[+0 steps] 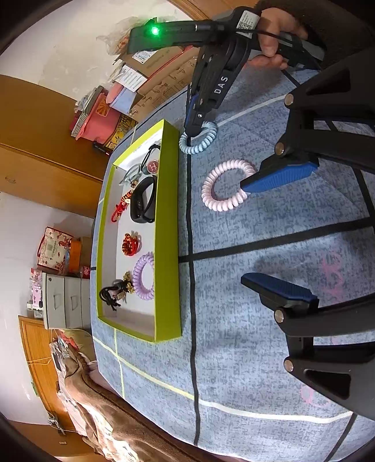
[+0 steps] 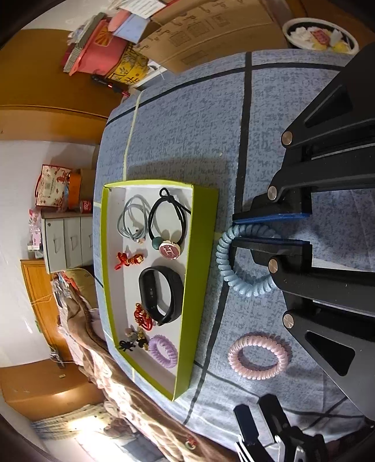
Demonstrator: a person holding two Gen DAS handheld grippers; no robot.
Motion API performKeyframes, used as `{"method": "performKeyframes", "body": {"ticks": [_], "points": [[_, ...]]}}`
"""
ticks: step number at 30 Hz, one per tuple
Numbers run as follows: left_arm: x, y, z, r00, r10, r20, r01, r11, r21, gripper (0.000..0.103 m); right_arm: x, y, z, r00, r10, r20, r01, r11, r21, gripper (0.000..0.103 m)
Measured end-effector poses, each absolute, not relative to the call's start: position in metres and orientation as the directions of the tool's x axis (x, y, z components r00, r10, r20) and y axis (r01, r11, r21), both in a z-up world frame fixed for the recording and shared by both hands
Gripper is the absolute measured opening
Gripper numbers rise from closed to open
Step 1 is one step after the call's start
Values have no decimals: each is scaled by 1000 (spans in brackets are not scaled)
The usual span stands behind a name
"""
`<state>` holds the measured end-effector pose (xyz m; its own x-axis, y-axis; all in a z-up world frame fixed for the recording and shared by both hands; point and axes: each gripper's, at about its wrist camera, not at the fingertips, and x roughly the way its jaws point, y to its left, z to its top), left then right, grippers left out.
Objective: Organize jewelry
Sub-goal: 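Close right gripper on light-blue coil while left gripper grasps pink coil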
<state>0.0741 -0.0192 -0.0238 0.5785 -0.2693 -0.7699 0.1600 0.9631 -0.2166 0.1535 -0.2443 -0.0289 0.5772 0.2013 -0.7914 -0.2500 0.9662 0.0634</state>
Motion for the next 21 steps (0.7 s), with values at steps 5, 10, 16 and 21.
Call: {"method": "performKeyframes", "body": {"ticks": [5, 10, 16, 21], "points": [[80, -30, -25, 575, -252, -778, 177, 967, -182, 60, 146, -255, -20, 596, 241, -766, -238, 964, 117, 10], [87, -38, -24, 586, -237, -775, 180, 970, -160, 60, 137, -262, -16, 610, 245, -753, -220, 966, 137, 10], [95, -49, -30, 568, -234, -789, 193, 970, -148, 60, 128, -268, -14, 620, 257, -741, -210, 965, 159, 10], [94, -53, -31, 577, -204, -791, 198, 974, -107, 60, 125, -268, -15, 624, 259, -737, -207, 964, 164, 10]]}}
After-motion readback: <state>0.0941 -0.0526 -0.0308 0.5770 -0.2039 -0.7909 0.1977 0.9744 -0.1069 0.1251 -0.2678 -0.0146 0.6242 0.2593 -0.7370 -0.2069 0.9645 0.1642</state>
